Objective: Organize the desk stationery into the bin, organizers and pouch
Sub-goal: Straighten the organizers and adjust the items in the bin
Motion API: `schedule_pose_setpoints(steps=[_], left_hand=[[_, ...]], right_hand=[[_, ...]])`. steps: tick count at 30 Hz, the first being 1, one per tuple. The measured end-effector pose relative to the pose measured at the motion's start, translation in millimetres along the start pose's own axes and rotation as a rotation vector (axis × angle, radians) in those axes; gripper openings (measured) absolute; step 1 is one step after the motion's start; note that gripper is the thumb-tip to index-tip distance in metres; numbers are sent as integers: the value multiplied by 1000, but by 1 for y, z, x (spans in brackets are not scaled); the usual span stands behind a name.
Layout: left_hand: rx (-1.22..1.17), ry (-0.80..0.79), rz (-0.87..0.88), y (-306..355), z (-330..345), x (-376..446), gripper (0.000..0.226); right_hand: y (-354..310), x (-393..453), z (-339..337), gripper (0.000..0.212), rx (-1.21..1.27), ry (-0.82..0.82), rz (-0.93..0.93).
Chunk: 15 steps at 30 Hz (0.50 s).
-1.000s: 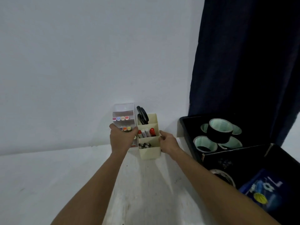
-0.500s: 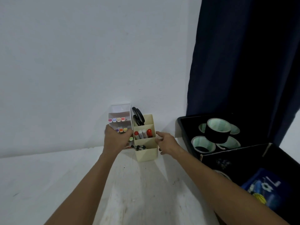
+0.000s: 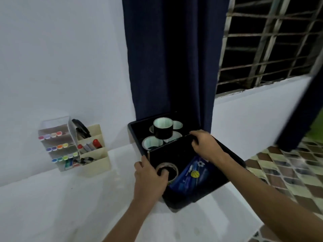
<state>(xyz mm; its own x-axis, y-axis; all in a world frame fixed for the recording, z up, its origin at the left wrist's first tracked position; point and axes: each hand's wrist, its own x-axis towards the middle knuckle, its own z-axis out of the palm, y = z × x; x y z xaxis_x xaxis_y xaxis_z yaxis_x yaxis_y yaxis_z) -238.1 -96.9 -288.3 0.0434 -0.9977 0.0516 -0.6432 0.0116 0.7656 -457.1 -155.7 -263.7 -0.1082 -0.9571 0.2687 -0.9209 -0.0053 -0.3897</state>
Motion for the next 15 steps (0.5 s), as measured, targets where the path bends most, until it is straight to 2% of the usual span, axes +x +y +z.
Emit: schedule_pose_setpoints(steps=[3,6,15], left_hand=[[-43,23,-44,3,16,-6,65],[-63,30,-26,1,13,-2,51],[-39,-11,-76,-13,-24,-21,37]], right_hand=[[52,-27,-13,61,-303,-110,214],[59,-35,-15,60,-255,-158,208],[28,-43,-4,58,-226,-175,159]])
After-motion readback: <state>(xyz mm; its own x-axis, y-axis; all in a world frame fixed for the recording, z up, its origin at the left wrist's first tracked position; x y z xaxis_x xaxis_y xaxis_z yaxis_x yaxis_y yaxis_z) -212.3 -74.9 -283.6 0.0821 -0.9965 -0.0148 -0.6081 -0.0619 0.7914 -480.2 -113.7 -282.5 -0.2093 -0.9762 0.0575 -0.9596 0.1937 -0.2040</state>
